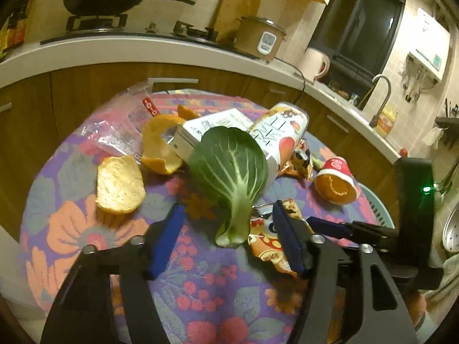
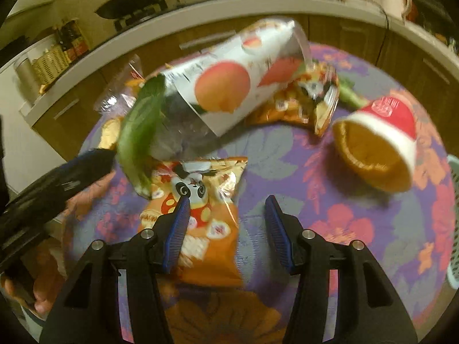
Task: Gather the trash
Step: 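Lift the bok choy with the left tool while the right tool grasps the orange panda snack bag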
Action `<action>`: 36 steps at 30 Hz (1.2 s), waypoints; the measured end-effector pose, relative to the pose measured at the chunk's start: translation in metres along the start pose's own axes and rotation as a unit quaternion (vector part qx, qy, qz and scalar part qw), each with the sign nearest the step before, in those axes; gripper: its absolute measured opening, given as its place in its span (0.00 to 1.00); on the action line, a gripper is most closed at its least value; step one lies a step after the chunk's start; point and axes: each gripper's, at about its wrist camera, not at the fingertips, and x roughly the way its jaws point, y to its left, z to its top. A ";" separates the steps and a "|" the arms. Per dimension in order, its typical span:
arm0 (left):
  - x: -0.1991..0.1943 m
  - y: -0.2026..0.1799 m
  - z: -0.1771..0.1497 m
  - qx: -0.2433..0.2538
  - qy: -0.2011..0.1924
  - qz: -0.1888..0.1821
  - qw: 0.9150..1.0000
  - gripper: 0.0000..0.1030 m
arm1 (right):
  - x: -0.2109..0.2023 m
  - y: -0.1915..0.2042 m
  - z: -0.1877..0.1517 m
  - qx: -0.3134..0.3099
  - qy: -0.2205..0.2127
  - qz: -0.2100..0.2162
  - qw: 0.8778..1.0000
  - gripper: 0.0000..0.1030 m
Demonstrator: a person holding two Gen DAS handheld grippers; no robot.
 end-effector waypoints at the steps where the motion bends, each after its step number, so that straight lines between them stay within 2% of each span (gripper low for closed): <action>1: 0.001 -0.001 0.000 0.001 0.003 -0.001 1.000 0.60 | 0.000 0.001 -0.001 -0.002 0.001 -0.002 1.000 0.49; 4: 0.014 -0.007 0.004 0.007 0.020 0.018 1.000 0.58 | 0.001 0.004 -0.004 -0.011 0.003 -0.012 1.000 0.49; 5: 0.017 -0.009 0.005 0.010 0.020 0.026 0.999 0.53 | 0.001 0.006 -0.005 -0.015 0.002 -0.013 1.000 0.49; 7: 0.023 -0.014 0.007 0.018 0.026 0.041 0.999 0.47 | 0.000 0.010 -0.008 -0.027 0.001 -0.016 0.999 0.28; 9: 0.029 -0.018 0.007 0.026 0.032 0.053 0.998 0.41 | -0.004 0.008 -0.013 -0.029 -0.002 -0.013 0.999 0.21; 11: 0.031 -0.019 0.006 0.027 0.033 0.059 0.997 0.39 | -0.010 0.000 -0.018 -0.025 -0.008 -0.018 0.999 0.09; 13: 0.032 -0.019 0.005 0.026 0.034 0.066 0.997 0.32 | -0.018 -0.012 -0.021 -0.011 -0.018 -0.018 1.000 0.03; 15: 0.034 -0.019 0.004 0.026 0.037 0.069 0.997 0.18 | -0.024 -0.024 -0.021 -0.001 -0.022 -0.017 1.000 0.02; 20: 0.023 -0.020 0.001 0.029 0.021 0.074 0.997 0.15 | -0.032 -0.039 -0.022 0.014 -0.031 -0.011 0.999 0.01; 24: 0.002 -0.014 -0.002 0.016 0.004 0.063 0.998 0.15 | -0.039 -0.041 -0.021 0.020 -0.037 0.039 0.998 0.01; 25: -0.005 -0.011 -0.002 0.011 -0.001 0.059 0.998 0.15 | -0.037 -0.041 -0.018 0.024 -0.029 0.051 0.998 0.04; 27: -0.014 -0.006 -0.002 0.002 -0.006 0.053 0.999 0.15 | -0.033 -0.037 -0.014 0.028 -0.017 0.067 0.997 0.24; 28: -0.019 -0.003 -0.003 -0.001 -0.009 0.051 0.999 0.15 | -0.032 -0.034 -0.012 0.028 -0.016 0.067 0.997 0.56; 29: -0.023 -0.001 -0.003 -0.004 -0.012 0.052 0.999 0.15 | -0.032 -0.029 -0.011 0.027 -0.022 0.065 0.997 0.75; 31: -0.029 0.002 -0.004 -0.004 -0.016 0.054 0.998 0.15 | -0.032 -0.019 -0.007 0.012 -0.032 0.066 0.997 0.75; 36: -0.032 0.008 -0.009 -0.006 -0.011 0.057 0.998 0.15 | -0.010 -0.003 0.004 0.002 -0.007 0.029 1.000 0.74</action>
